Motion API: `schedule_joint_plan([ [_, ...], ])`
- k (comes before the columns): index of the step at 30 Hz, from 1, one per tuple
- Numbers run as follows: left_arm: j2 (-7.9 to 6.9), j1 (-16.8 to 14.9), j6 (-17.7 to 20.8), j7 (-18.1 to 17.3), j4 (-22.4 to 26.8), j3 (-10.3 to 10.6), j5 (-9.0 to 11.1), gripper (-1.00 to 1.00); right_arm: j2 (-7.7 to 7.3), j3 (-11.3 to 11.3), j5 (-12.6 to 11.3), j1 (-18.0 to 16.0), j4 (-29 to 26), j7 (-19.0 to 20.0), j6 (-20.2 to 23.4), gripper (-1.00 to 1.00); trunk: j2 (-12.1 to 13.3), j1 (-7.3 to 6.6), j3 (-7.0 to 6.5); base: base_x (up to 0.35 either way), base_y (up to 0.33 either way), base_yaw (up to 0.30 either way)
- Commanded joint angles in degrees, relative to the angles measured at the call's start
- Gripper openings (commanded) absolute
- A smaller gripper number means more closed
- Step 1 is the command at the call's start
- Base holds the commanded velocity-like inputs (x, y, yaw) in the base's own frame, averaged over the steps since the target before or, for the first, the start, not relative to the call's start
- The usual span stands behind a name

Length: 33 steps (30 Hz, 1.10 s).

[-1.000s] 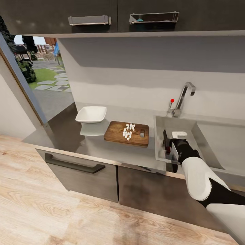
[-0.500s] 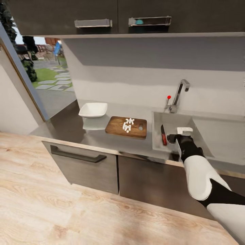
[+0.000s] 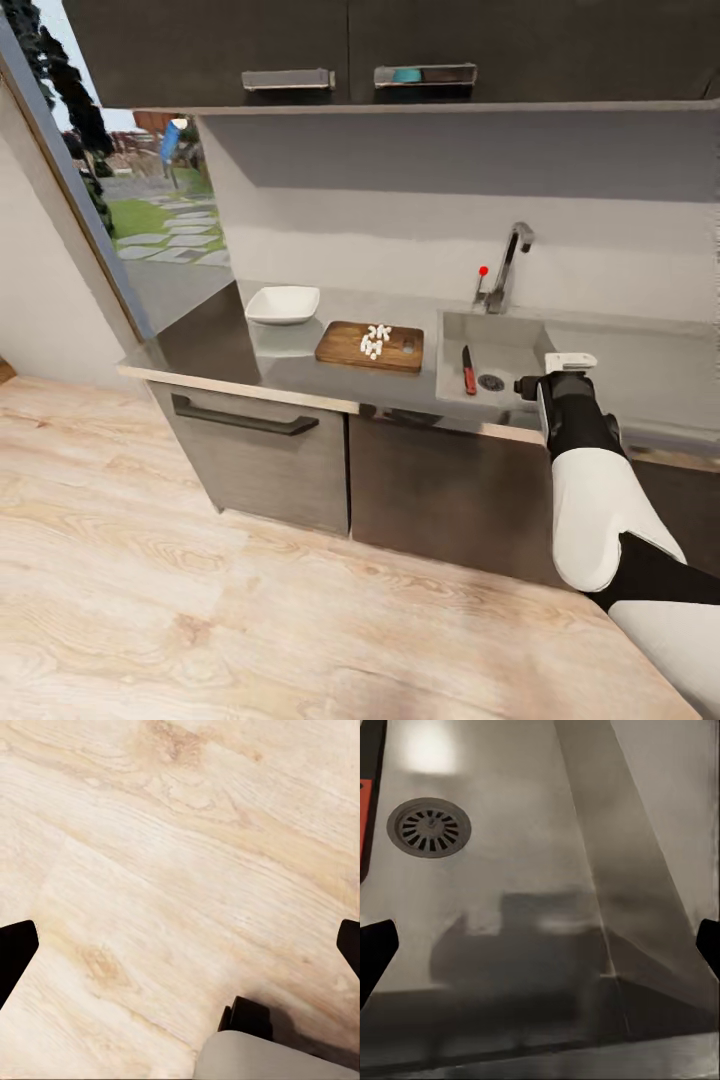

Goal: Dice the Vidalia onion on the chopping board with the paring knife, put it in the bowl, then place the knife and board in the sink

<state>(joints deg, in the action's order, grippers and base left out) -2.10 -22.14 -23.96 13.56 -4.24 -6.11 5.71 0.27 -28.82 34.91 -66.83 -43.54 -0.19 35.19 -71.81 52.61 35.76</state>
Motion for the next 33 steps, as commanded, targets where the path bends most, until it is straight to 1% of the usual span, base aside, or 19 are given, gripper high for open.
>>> schedule_joint_plan([
  [1, -0.02, -0.1, -0.48, -0.2, -0.24, -0.39, 0.18, 1.0, 0.05, 0.04, 0.07, -0.05, -0.07, -0.01, 0.24, 1.0, -0.04, -0.03, 0.05, -0.339, 0.005, 0.0],
  [11, -0.01, -0.1, -0.48, -0.2, -0.24, -0.39, 0.18, 1.0, 0.06, 0.43, 0.0, -0.05, 0.19, 0.09, 0.32, 1.0, -0.04, -0.03, 0.05, -0.337, 0.075, 0.0],
  [14, -0.01, -0.1, -0.48, -0.2, -0.23, -0.39, 0.18, 1.0, 0.17, 0.4, -0.02, -0.05, 1.1, 0.27, 0.14, 1.0, -0.04, -0.03, 0.05, -0.14, 0.026, 0.0],
  [15, -0.01, -0.1, -0.48, -0.2, -0.19, -0.39, 0.14, 1.0, 0.05, 0.36, -0.02, -0.05, 2.75, 0.33, -0.13, 1.0, -0.04, -0.03, 0.05, -0.043, 0.008, 0.0],
  [16, -0.01, -0.1, -0.48, -0.26, -0.17, -0.39, 0.11, 1.0, -0.16, 0.26, 0.03, -0.05, 6.04, 0.4, -1.23, 1.0, -0.04, -0.03, 0.05, -0.018, 0.003, 0.0],
  [17, -0.01, -0.1, -0.48, -0.28, -0.17, -0.39, 0.11, 1.0, -0.2, 0.24, 0.06, -0.05, 6.98, 0.4, -1.8, 1.0, -0.04, -0.03, 0.05, -0.014, 0.003, 0.0],
  [19, -0.01, -0.1, -0.46, -0.32, -0.16, -0.39, 0.1, 1.0, -0.36, 0.15, 0.14, -0.05, 9.97, 0.38, -4.26, 1.0, -0.04, -0.03, 0.05, -0.008, 0.002, 0.0],
  [20, -0.01, -0.1, -0.47, -0.37, -0.13, -0.39, 0.08, 1.0, -0.62, 0.11, 0.18, -0.05, 12.09, 0.34, -6.33, 1.0, -0.04, -0.03, 0.05, -0.005, 0.001, 0.0],
  [22, -0.01, -0.1, -0.47, -0.46, -0.05, -0.39, -0.05, 1.0, -2.07, 0.09, 0.18, -0.05, 17.57, 0.25, -10.53, 1.0, -0.04, -0.03, 0.05, -0.002, 0.0, 0.0],
  [23, -0.01, -0.1, -0.47, -0.5, 0.03, -0.39, -0.11, 1.0, -3.28, 0.09, 0.17, -0.05, 21.89, 0.27, -13.0, 1.0, -0.04, -0.03, 0.05, 0.0, 0.0, 0.0],
  [26, -0.01, -0.1, -0.48, -0.6, 0.13, -0.33, -0.22, 1.0, -5.74, 0.09, 0.16, -0.05, 30.8, 0.13, -19.69, 1.0, -0.04, -0.03, 0.05, 0.0, 0.0, 0.0],
  [28, -0.01, -0.1, -0.48, -0.68, 0.22, -0.31, -0.3, 1.0, -8.31, 0.1, 0.11, -0.05, 38.68, -0.07, -26.89, 1.0, -0.04, -0.03, 0.05, 0.0, 0.0, 0.0],
  [29, -0.01, -0.1, -0.51, -0.7, 0.48, -0.29, -0.37, 1.0, -9.32, 0.14, 0.05, 0.26, 40.54, -0.01, -28.93, 1.0, -0.04, -0.03, 0.05, 0.0, 0.0, 0.0],
  [30, -0.01, -0.1, -0.53, -0.71, 0.84, -0.26, -0.41, 1.0, -9.7, 0.15, 0.03, 1.23, 41.22, 0.08, -29.78, 1.0, -0.04, -0.03, 0.05, 0.0, 0.0, 0.0],
  [32, -0.04, -0.1, -0.55, -0.74, 1.81, -0.2, -0.49, 1.0, -10.09, 0.16, -0.03, 6.0, 42.01, 0.24, -31.81, 1.0, -0.04, -0.03, 0.05, 0.0, 0.0, 0.0],
  [33, -0.05, -0.1, -0.55, -0.73, 2.02, -0.2, -0.5, 1.0, -10.11, 0.17, -0.05, 7.07, 42.11, 0.27, -32.61, 1.0, -0.04, -0.03, 0.05, 0.0, 0.0, 0.0],
])
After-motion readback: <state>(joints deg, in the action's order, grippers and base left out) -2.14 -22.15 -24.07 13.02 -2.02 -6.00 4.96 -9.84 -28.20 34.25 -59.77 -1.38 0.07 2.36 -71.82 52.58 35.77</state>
